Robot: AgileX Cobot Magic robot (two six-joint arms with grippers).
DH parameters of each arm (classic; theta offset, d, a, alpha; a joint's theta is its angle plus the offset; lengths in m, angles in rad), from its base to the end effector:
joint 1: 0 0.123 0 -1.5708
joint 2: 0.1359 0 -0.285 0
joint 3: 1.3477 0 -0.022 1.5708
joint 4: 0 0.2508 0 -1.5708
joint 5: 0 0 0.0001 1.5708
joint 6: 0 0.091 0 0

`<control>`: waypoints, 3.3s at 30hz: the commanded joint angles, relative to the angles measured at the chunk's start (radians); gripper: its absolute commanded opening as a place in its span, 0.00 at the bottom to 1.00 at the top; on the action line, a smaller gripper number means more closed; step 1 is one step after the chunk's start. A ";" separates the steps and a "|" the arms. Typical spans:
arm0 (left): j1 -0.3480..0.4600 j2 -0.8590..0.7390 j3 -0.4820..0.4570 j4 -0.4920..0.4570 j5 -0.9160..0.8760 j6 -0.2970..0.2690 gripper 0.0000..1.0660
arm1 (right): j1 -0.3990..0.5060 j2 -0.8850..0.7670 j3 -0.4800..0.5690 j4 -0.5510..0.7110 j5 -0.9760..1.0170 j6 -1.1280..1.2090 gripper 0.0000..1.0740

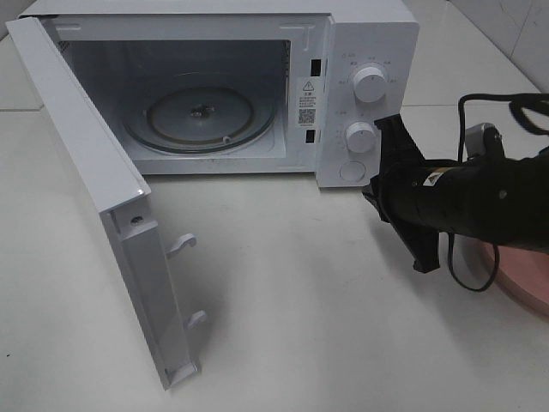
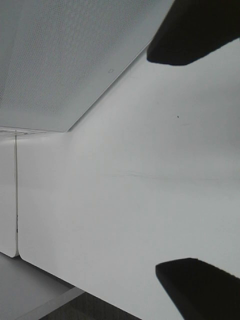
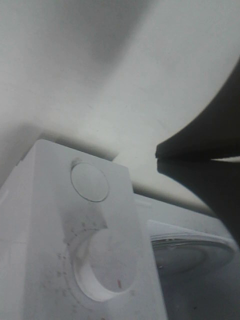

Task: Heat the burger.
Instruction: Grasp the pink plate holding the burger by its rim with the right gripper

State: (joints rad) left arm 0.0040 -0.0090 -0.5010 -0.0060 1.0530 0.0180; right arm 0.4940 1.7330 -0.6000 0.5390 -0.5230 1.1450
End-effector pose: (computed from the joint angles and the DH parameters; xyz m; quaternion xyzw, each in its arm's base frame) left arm -0.0060 -0.0005 0.2781 0.0061 0.8486 0.0028 0.5291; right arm 0.2766 0.1225 0.1407 0.5192 0.7056 0.3526 0.3290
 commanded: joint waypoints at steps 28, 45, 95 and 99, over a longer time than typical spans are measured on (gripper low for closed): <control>-0.005 -0.023 0.003 -0.006 -0.016 -0.001 0.97 | -0.249 -0.266 -0.263 -0.500 1.268 -1.137 0.10; -0.005 -0.023 0.003 -0.006 -0.016 -0.001 0.97 | -0.343 -0.263 -0.313 -0.539 1.356 -1.278 0.98; -0.005 -0.023 0.003 -0.006 -0.016 -0.001 0.97 | -0.367 0.153 -0.313 -0.806 1.074 -1.078 0.66; -0.005 -0.023 0.003 -0.006 -0.016 -0.001 0.97 | -0.367 0.153 -0.313 -0.918 1.103 -0.938 0.36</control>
State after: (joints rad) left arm 0.0040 -0.0090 -0.5010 -0.0060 1.0530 0.0180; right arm 0.1300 1.8810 -0.9090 -0.3290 0.5600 0.1550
